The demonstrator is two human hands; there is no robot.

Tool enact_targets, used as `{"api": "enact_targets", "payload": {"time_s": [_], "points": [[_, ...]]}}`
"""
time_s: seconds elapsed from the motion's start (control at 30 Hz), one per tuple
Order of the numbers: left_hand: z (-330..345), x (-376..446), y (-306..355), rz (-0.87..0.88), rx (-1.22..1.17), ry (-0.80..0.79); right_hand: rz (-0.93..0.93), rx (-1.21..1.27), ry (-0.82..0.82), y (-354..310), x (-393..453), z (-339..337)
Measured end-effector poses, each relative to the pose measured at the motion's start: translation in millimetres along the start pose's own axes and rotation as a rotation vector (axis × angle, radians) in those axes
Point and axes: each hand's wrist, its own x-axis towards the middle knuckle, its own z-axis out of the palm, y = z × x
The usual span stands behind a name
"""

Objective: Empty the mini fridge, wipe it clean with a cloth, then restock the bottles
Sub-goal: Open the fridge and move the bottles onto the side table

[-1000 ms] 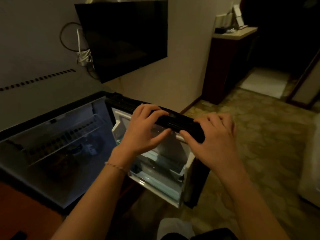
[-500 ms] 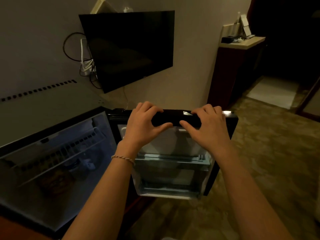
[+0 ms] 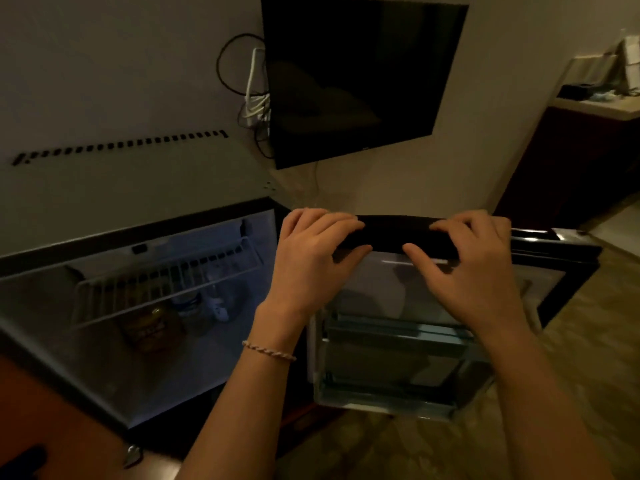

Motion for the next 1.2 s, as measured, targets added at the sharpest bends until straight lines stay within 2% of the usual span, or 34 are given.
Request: {"api": "enact_targets", "payload": {"time_s": [0.13, 0.2, 0.33, 0.47, 0.6, 0.73, 0.83, 0.93, 1.07, 1.2], "points": [[-12, -42, -20, -0.081, 0.014, 0.199, -0.209, 0.110, 0.084, -47, -21, 31], [-24, -72, -33, -0.110, 0.070, 0.235, -0.288, 0.196, 0.109, -74, -44, 55], [-35, -150, -80, -0.176, 0.172, 0.155, -0.389, 0.300, 0.067, -125, -99, 125], [-28, -234, -148, -0.381, 0.293, 0.064, -0.413, 0.297, -0.111, -165, -144, 197], [-14, -290, -204, -0.565, 0.357, 0.024, -0.430, 0.343, -0.156, -191, -169, 265], [-14, -305, -217, -0.599, 0.311, 0.105, -0.347, 0.383, -0.175, -198, -162, 328], [-9, -305, -223, -0.639, 0.217, 0.161, -0.164, 0.459, -0.282, -200, -153, 356], [3, -293, -238, -0.739, 0.216, 0.149, -0.033, 0.570, -0.286, -201, -140, 379], [18, -270, -260, -0.795, 0.202, 0.137, 0.108, 0.532, -0.321, -207, -111, 409], [26, -262, -269, -0.796, 0.176, 0.144, 0.097, 0.651, -0.327, -207, -102, 404]]}}
